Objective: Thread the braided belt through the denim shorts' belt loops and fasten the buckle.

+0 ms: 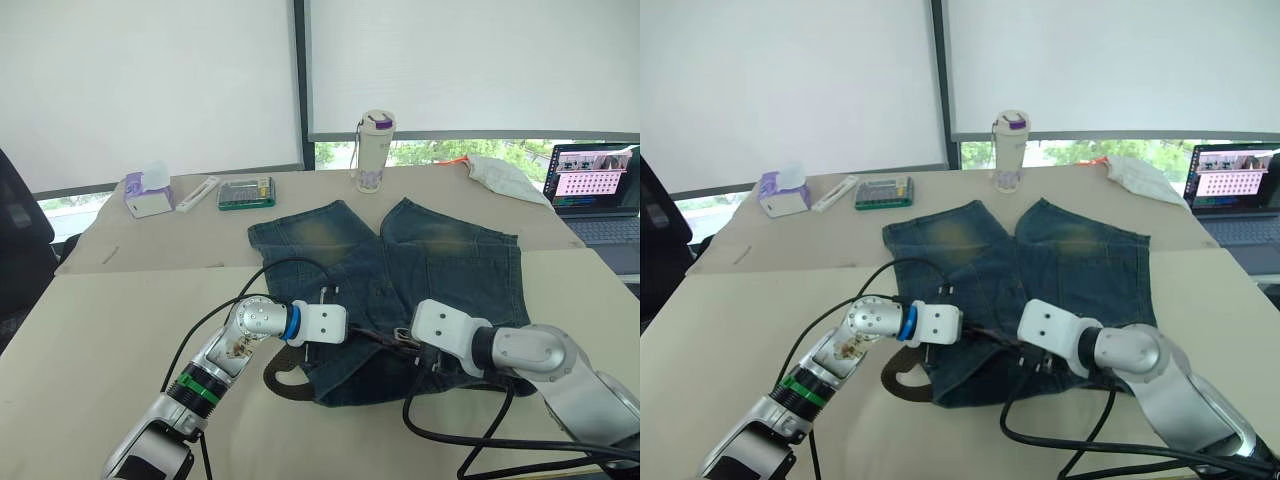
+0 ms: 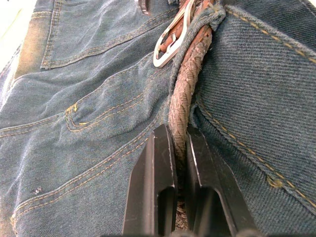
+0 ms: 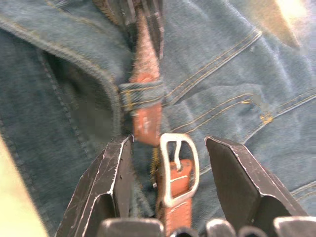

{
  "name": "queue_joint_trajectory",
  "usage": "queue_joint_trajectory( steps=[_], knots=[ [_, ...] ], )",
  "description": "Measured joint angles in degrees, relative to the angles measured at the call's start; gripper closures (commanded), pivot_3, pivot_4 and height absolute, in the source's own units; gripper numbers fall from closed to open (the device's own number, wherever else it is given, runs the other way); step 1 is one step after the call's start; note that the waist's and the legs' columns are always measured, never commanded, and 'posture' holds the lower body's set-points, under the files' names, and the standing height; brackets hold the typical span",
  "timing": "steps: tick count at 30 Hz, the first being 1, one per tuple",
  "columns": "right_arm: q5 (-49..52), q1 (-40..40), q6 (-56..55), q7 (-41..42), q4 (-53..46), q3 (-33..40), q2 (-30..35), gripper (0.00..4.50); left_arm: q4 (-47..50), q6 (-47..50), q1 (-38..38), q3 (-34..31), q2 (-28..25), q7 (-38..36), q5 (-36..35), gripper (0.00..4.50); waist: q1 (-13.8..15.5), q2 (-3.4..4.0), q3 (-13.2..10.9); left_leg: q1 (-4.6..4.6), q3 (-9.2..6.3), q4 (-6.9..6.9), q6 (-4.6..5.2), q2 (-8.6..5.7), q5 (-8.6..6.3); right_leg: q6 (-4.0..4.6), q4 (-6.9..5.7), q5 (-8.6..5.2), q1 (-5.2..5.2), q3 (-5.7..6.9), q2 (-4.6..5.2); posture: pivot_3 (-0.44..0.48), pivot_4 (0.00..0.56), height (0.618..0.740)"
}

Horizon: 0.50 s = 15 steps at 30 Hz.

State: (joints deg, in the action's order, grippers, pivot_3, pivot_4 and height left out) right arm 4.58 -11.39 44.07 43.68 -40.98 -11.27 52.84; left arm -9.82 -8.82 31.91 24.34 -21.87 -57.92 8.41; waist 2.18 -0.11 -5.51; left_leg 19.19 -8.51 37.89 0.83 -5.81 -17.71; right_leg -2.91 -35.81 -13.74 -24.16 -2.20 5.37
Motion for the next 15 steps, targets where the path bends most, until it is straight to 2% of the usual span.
queue_joint_trajectory(
  steps=[2, 8, 12, 14, 15],
  knots=[
    [-0.05, -0.68, -0.01, 0.00, 0.08, 0.00, -0.05, 2.44, 0.00, 0.00, 0.05, 0.00, 0.00, 0.01, 0.00, 4.50, 0.00, 0.01, 0.00, 0.00, 0.00, 0.00, 0.00, 0.00, 0.00, 0.00, 0.00, 0.00, 0.00, 0.00, 0.00, 0.000, 0.150, 0.740],
    [-0.01, -1.09, -0.05, 0.27, -0.10, -1.50, -0.35, 4.46, -0.15, 0.00, 0.71, 0.00, 0.07, 0.06, 0.01, 4.50, 0.04, 0.01, 0.01, 0.00, 0.00, 0.01, 0.00, 0.00, 0.00, 0.00, 0.00, 0.00, 0.00, 0.00, 0.00, 0.000, 0.150, 0.740],
    [-0.02, -1.12, -0.04, 0.72, -0.21, -1.90, -0.37, 4.49, -0.19, 0.00, 0.77, -0.01, 0.19, 0.11, 0.00, 4.50, 0.03, 0.01, 0.00, 0.00, 0.00, 0.01, 0.00, 0.00, 0.00, 0.00, 0.00, 0.00, 0.00, 0.00, 0.00, 0.000, 0.150, 0.740],
    [-0.06, -1.18, -0.03, 0.83, -0.32, -2.02, -0.39, 4.49, -0.05, 2.53, 0.77, -0.43, 0.00, -1.72, -2.18, 4.50, -0.01, 0.01, 0.01, 0.00, 0.00, 0.01, 0.00, 0.00, 0.00, 0.00, -0.02, 0.00, -0.01, 0.00, -0.01, 0.000, 0.150, 0.740],
    [-0.07, -1.23, -0.02, 0.84, -0.36, -2.07, -0.42, 4.50, 0.07, 3.68, 0.77, -0.67, -0.01, -2.32, -3.09, 4.11, -0.03, 0.02, 0.01, 0.01, 0.00, 0.01, 0.00, 0.00, 0.00, 0.00, -0.03, 0.00, -0.01, 0.00, -0.01, 0.000, 0.150, 0.740]
  ],
)
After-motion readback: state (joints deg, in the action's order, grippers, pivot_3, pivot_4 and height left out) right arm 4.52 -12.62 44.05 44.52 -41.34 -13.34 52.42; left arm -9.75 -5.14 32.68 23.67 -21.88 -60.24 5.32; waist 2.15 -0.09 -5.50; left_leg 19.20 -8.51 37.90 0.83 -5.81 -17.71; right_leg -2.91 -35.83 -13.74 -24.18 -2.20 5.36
